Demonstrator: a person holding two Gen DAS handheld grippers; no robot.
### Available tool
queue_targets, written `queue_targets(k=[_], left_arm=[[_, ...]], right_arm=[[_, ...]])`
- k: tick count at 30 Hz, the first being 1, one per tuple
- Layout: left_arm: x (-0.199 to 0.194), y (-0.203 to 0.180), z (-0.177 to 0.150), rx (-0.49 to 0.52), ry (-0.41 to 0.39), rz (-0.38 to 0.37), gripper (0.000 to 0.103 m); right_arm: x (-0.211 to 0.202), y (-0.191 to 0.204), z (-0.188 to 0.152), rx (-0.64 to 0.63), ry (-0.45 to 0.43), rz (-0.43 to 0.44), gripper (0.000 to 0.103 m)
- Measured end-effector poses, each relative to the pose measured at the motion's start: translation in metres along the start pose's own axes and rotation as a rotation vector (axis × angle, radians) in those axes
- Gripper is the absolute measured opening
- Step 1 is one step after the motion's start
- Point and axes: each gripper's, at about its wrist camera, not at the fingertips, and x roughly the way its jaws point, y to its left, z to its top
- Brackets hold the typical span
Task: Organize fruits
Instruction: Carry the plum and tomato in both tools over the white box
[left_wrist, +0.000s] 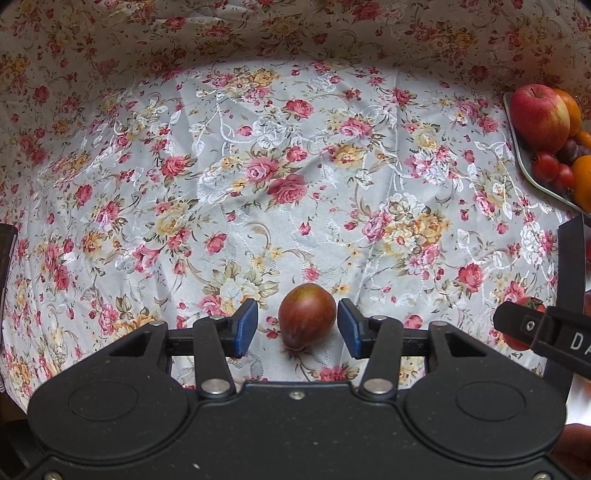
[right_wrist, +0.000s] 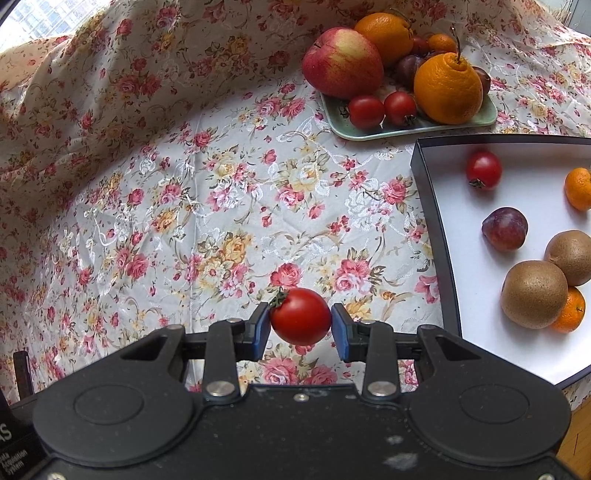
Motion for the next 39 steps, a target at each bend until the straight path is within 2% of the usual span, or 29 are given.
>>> queue_targets(k=[11,12,14,21,30,39], left_arm=[[0.018,-0.004,0.002,-0.018,0.038,0.021,0.056],[0.018,-0.006,0.001,-0.015,0.039,0.022,0.055],[0.017,-0.008,0.001,-0.014,0.035,0.020,0.045],[0.004,-0.022,0.001,-0.024,0.016,0.017,0.045],[-0.035,-0.074,-0.006,0.071,-0.059,-0.022,0.045],[-0.065,-0.138,-0.022,0.205,-0.127,-0.077,0.045]], right_arm=[[-0.004,-0.006,-0.001,0.004,0.011,0.006,0.037],[-0.005,-0.006,-0.001,0.004,0.009,0.006,0.037],[-0.007,-0.008,-0.001,0.003,0.007,0.007,0.037],[-0.016,-0.021,0.003,0.036,-0.007,0.017,0.037],[-0.035,-0.052,0.011,0.096,-0.057,0.010,0.037],[-0.055,-0.114,0.020,0.224,-0.119,-0.029,0.037]])
